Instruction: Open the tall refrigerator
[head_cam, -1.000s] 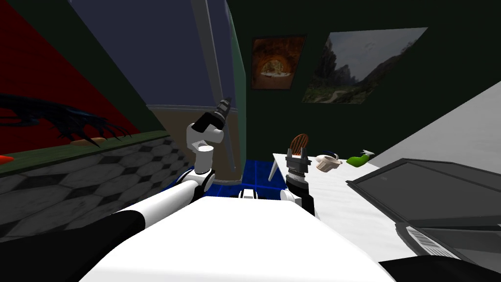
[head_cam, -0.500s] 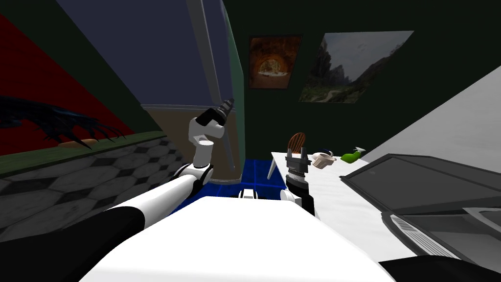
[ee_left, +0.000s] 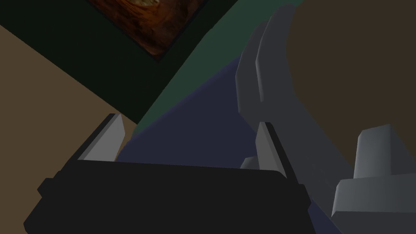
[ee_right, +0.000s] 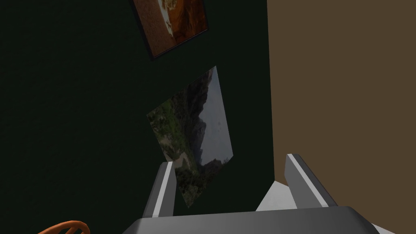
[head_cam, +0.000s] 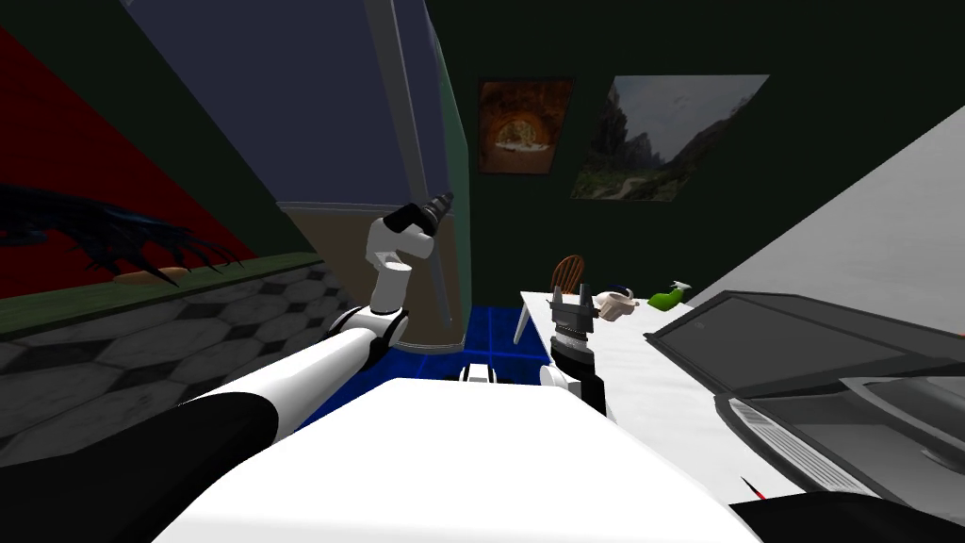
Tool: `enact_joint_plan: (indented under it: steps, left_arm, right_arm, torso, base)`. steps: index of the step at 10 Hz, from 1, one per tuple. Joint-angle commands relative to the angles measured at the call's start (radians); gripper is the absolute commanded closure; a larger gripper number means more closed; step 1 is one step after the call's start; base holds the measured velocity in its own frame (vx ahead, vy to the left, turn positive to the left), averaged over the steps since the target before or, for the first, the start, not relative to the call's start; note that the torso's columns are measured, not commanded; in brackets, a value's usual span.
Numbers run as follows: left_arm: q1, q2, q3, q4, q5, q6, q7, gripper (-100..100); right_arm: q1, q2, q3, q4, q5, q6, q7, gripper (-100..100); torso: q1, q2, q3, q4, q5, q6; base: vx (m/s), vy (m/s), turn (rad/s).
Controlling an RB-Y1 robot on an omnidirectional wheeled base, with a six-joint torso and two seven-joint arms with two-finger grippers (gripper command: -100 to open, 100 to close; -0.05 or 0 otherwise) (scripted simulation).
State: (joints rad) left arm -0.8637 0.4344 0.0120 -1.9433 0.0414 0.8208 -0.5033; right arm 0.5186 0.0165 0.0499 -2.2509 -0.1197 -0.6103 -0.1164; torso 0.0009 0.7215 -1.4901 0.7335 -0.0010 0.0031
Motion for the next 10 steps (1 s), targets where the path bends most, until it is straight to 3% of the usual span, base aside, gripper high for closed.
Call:
enact_joint_plan:
  steps: [1,3,7,10]
  left_arm:
    - [-0.050,0.033,-0.007,0.066,0.018,0.019,-0.031,-100]
    - [-0.109,0.076,-0.021,0.131,0.048,0.044,-0.065,-100]
    - [-0.175,0.116,-0.036,0.230,0.075,0.070,-0.095,-100]
    - [-0.260,0.168,-0.058,0.349,0.110,0.110,-0.132,-100]
  right_arm:
    - [0.000,0.000,0.000,0.000,0.000,0.000,0.000,0]
    - [0.000,0.000,0.000,0.000,0.000,0.000,0.000,0]
    - [0.000,0.000,0.000,0.000,0.000,0.000,0.000,0]
    - [0.000,0.000,0.000,0.000,0.000,0.000,0.000,0]
  torso:
    - [-0.001,0.000,-0.001,0.002,-0.001,0.001]
    - [-0.001,-0.001,-0.001,0.002,-0.001,0.000]
    - [0.002,-0.001,-0.003,0.006,-0.001,-0.001]
    - [0.006,-0.001,-0.003,0.009,-0.001,-0.003]
  base:
    - [-0.050,-0.002,-0.026]
    - [-0.057,-0.010,-0.026]
    - [-0.056,-0.014,-0.017]
    - [-0.072,-0.018,-0.019]
